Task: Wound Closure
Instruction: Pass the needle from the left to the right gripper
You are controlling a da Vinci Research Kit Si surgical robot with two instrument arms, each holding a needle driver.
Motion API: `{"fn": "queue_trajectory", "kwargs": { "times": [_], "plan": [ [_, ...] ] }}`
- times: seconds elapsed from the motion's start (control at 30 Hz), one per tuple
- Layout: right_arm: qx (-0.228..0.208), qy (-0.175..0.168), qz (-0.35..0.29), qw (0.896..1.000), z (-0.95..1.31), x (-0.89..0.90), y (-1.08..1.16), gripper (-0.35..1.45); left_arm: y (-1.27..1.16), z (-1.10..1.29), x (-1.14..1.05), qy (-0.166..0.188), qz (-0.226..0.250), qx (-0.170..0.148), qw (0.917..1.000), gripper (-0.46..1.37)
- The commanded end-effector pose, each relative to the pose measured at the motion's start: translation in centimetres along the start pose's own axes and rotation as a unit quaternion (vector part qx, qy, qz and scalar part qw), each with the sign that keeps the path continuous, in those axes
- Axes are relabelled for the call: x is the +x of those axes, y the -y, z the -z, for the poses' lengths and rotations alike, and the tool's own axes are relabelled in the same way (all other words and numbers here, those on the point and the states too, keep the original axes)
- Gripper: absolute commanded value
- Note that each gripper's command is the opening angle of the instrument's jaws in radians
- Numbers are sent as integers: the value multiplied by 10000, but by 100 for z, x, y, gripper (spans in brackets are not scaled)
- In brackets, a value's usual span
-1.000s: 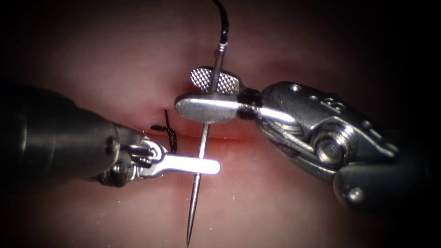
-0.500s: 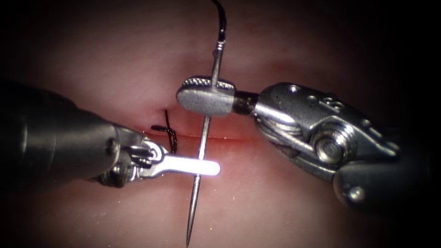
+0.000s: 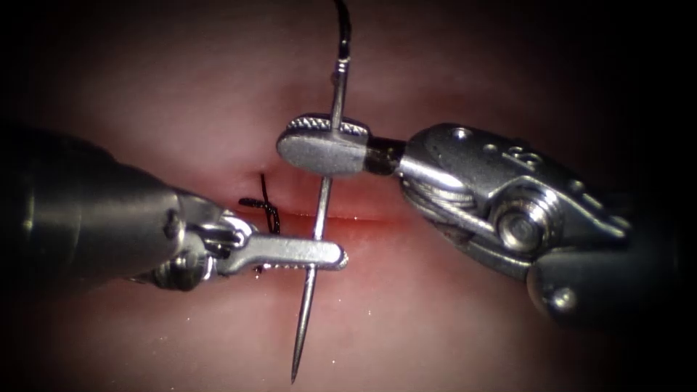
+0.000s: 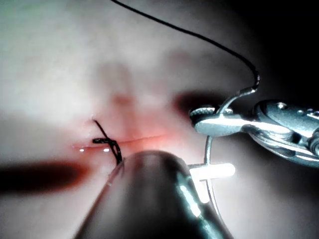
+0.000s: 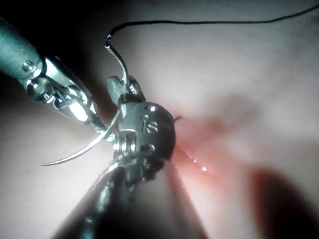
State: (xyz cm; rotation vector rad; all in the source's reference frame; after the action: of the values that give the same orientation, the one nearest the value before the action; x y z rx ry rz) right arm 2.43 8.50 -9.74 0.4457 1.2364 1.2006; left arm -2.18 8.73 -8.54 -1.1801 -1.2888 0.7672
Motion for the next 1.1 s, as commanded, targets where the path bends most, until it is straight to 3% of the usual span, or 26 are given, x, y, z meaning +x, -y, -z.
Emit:
{"fn": "queue_trajectory", "kwargs": {
  "times": [0.03, 0.1, 0.53, 0.87, 1.1],
  "plan": [
    [-51, -9, -1, 10000, 1, 1, 0, -35, 0, 0, -1, 19, -157, 6, 9999, 78],
    [-70, -17, -3, 10000, 3, 1, -1, -35, 0, 2, 0, 29, -360, 1, 9993, 88],
    [-66, 6, 1, 10000, 8, 2, -3, -35, -1, 4, 2, -54, -1234, 40, 9923, 80],
    [-74, 7, -22, 10000, 12, 3, -7, -35, -4, 14, 6, -44, -2403, 456, 9696, 65],
    [-106, -1, -13, 9999, 19, 6, -13, -35, -6, 20, 7, 30, -2746, 551, 9600, 66]
  ]
}}
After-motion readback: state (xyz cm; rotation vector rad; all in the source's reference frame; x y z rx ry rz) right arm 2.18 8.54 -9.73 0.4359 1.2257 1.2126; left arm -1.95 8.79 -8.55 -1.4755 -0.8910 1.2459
